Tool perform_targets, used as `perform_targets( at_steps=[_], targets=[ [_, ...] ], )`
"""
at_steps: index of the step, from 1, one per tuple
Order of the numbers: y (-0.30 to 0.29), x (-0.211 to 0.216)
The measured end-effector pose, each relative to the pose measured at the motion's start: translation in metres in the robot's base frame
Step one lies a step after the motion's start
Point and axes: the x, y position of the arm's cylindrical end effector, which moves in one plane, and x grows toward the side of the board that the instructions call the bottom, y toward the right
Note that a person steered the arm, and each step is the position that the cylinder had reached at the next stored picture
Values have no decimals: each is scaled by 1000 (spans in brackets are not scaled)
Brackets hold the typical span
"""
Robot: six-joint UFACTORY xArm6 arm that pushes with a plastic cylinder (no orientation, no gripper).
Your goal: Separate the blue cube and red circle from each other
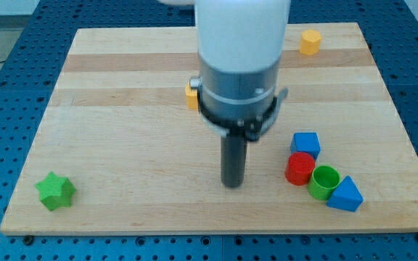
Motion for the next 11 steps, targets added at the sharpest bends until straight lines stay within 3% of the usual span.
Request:
perform_targets(
  at_steps=[1,3,4,6,8,9,10,11],
  targets=[
    [28,42],
    [200,36],
    [214,12],
    [148,-40],
    [258,-27],
    [254,16],
    [209,26],
    [154,-17]
  ],
)
